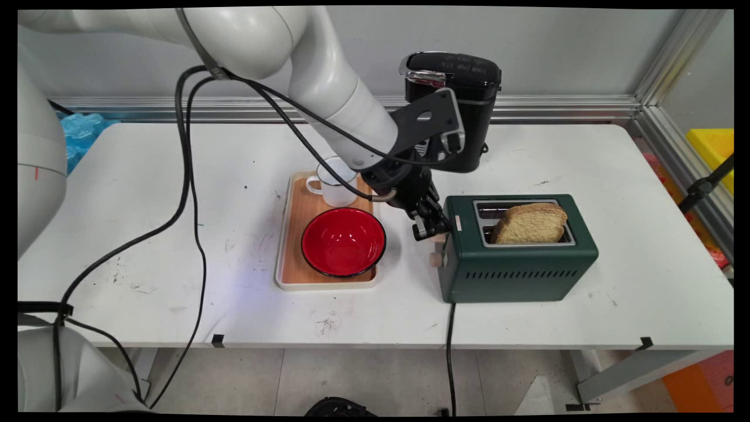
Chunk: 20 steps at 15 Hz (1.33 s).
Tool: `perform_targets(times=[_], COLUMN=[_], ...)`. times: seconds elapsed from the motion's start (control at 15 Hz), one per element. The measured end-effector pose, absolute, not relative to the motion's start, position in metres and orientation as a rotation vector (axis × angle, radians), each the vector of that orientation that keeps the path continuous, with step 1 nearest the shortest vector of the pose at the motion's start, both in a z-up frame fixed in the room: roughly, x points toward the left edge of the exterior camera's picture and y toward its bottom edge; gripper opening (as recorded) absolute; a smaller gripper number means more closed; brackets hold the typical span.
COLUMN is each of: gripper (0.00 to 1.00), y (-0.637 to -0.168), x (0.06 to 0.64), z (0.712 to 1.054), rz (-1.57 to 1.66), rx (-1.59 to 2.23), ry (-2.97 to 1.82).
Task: Press the toaster switch
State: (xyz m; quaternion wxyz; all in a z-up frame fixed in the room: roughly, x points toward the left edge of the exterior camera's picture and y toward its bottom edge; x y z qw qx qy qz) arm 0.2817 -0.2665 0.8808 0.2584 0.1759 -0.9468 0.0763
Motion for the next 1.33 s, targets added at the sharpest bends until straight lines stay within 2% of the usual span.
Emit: perform_targets(times=[1.33], gripper=[0.0], y=[-0.264], x=[0.289], z=[0.842], rz=[0.19], rx=[0.508], ry=[-2.616])
